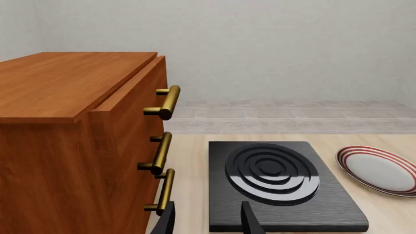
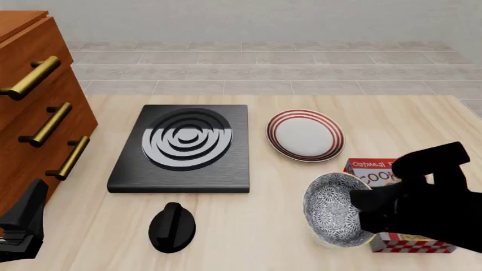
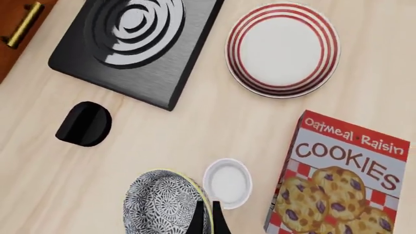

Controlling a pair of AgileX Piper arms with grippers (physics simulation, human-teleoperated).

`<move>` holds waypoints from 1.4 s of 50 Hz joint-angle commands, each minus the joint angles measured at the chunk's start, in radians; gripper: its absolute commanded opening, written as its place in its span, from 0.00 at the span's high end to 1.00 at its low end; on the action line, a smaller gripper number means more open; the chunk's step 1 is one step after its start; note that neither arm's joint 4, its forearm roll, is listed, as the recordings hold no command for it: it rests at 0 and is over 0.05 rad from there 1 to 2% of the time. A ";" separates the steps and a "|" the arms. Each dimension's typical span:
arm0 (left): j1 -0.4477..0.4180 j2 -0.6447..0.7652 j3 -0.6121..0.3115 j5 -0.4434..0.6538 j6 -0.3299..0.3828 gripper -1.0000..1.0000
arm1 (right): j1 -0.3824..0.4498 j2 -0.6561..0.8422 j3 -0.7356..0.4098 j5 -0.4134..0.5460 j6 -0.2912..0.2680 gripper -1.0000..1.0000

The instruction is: Pick the akita bowl next to the ramekin and place it on the plate.

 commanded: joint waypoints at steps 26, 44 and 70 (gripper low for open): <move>0.000 0.000 0.000 0.000 0.000 0.00 | -0.088 0.109 -0.218 -0.005 -0.068 1.00; 0.000 0.000 0.000 0.000 0.000 0.00 | -0.119 0.201 -0.289 -0.047 -0.083 1.00; 0.000 0.000 0.000 0.000 0.000 0.00 | -0.139 0.379 -0.366 -0.171 -0.068 1.00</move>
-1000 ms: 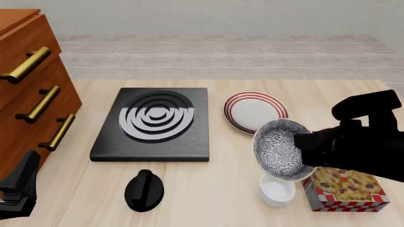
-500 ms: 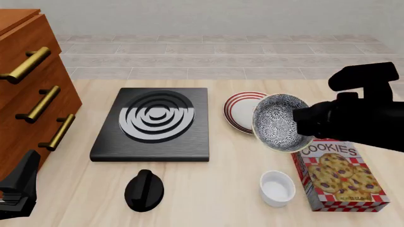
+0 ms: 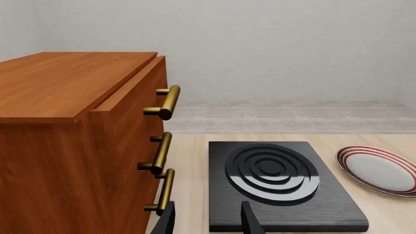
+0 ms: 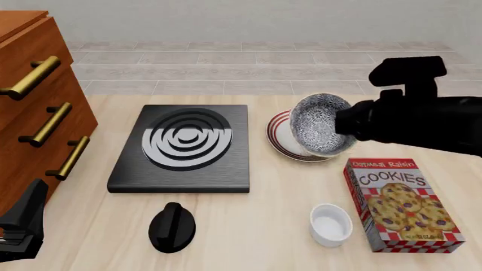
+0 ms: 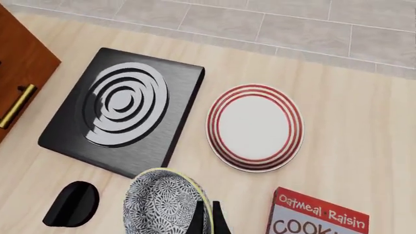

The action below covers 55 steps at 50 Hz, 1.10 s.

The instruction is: Pick the akita bowl next to the ramekin and place it on the plate.

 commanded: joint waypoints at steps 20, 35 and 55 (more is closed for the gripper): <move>0.000 0.000 0.000 0.000 0.000 0.00 | -0.044 0.163 -0.091 -0.110 -0.004 1.00; 0.000 0.000 0.000 0.000 0.000 0.00 | -0.059 0.244 -0.097 -0.187 0.016 1.00; 0.000 0.000 0.000 0.000 0.000 0.00 | -0.103 0.351 -0.122 -0.280 0.050 1.00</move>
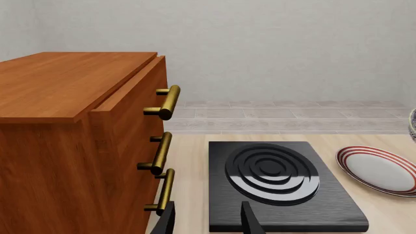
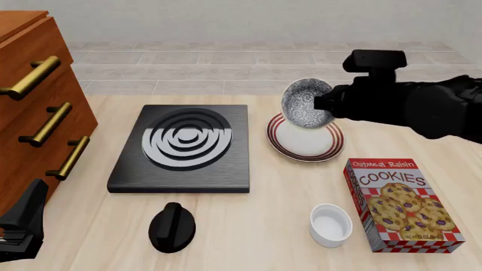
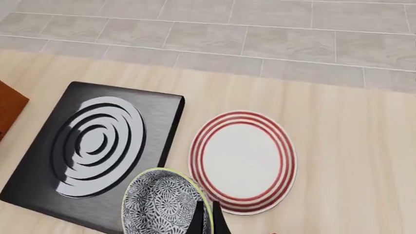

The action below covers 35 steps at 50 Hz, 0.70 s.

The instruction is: Pick the akita bowl next to the ramekin and place it on the plate.

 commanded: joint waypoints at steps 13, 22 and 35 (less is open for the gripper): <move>0.000 0.000 0.000 0.000 0.000 0.00 | -0.059 0.110 -0.032 -0.099 0.038 1.00; 0.000 0.000 0.000 0.000 0.000 0.00 | -0.081 0.155 -0.048 -0.129 0.057 1.00; 0.000 0.000 0.000 0.000 0.000 0.00 | -0.141 0.245 -0.065 -0.190 0.056 1.00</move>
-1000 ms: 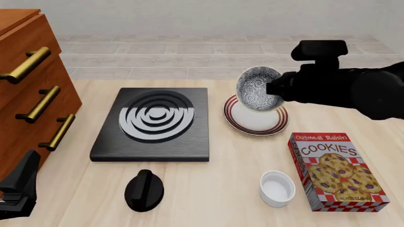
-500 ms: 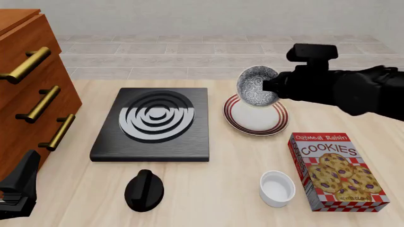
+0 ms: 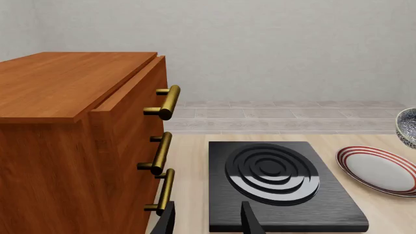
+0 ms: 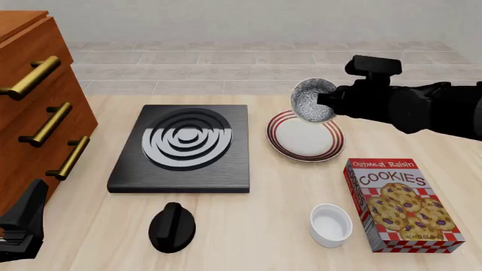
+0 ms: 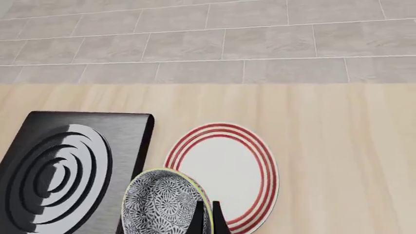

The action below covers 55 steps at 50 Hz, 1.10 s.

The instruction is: Pick the akita bowl next to the ramekin and place it on the plate.

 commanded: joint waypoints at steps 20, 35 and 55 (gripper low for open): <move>0.000 0.000 0.000 0.000 0.000 0.00 | -0.065 0.183 -0.065 -0.099 0.018 1.00; 0.000 0.000 0.000 0.000 0.000 0.00 | -0.071 0.265 -0.100 -0.140 0.041 1.00; 0.000 0.000 0.000 0.000 0.000 0.00 | -0.073 0.366 -0.148 -0.170 0.052 1.00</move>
